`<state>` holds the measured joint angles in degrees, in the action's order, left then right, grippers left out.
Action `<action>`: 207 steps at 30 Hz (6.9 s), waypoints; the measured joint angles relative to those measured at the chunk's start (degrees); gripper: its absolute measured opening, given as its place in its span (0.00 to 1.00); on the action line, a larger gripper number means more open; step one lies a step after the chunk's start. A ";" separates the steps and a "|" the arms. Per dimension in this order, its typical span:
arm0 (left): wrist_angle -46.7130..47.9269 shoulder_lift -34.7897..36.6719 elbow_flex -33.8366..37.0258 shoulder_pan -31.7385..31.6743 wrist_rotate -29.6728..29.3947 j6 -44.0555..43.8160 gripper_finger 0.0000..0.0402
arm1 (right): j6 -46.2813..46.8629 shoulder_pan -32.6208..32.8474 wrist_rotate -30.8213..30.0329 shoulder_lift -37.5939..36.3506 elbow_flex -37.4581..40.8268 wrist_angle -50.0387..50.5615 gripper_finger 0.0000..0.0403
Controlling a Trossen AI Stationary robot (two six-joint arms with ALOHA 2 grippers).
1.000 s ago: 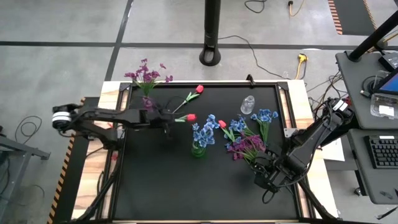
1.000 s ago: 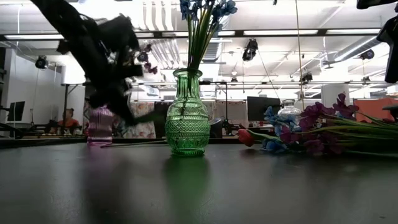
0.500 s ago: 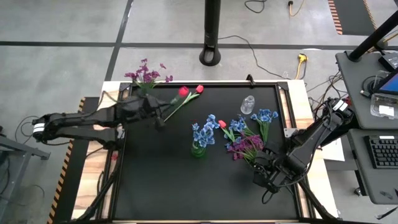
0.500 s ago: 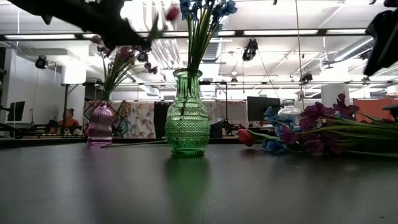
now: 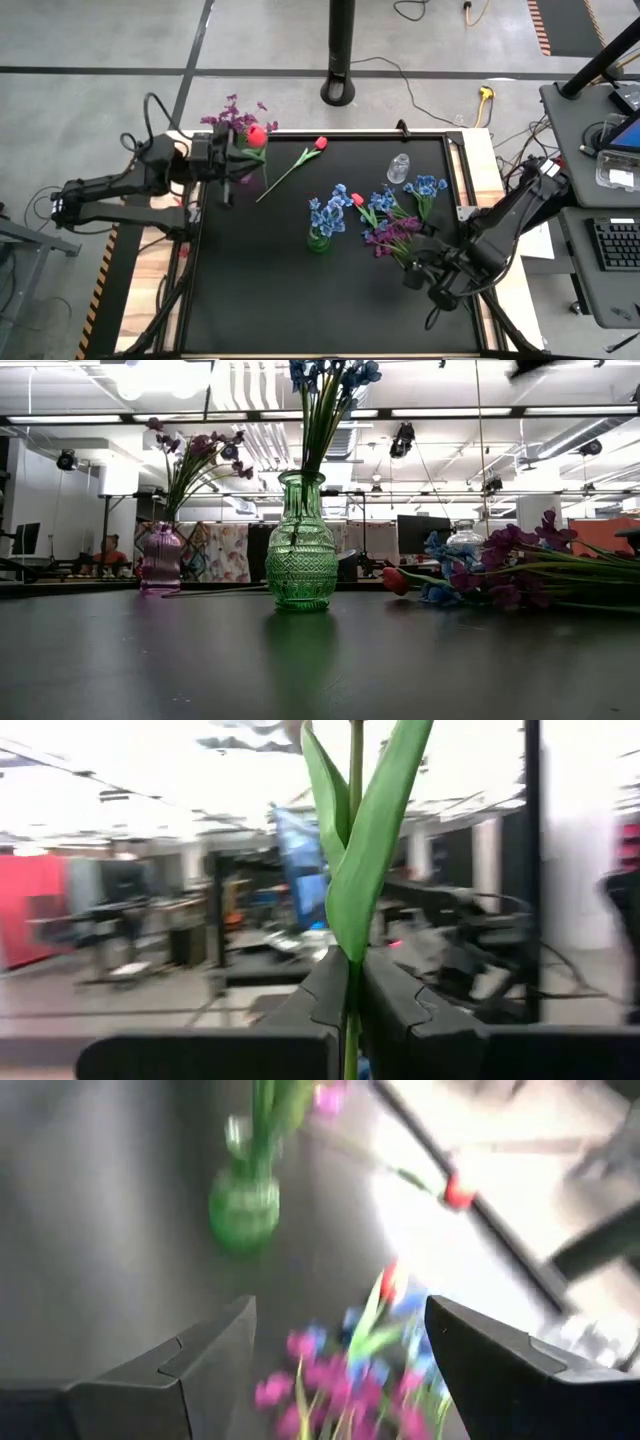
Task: Sort flowers into vase by color
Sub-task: Put the bottom left red flower into the transparent crystal vase, then put the left purple flower into the purple crystal vase
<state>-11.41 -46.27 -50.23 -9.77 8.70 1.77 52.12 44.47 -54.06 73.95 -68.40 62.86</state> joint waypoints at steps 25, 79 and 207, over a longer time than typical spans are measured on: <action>-3.79 -34.92 -39.46 2.70 10.39 2.20 0.00 | -73.19 -12.43 4.32 -0.19 -24.54 -42.57 0.64; 17.43 -38.86 -46.72 4.41 1.92 5.48 0.55 | -57.77 -37.03 23.01 -3.20 -20.18 -41.41 0.03; 60.90 -27.77 -16.36 32.77 -29.27 -41.08 0.40 | 20.82 -9.22 45.61 11.55 12.37 -3.29 0.57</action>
<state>49.48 -74.04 -66.59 23.00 -20.57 -39.32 72.94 35.24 -8.44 85.50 -56.03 59.57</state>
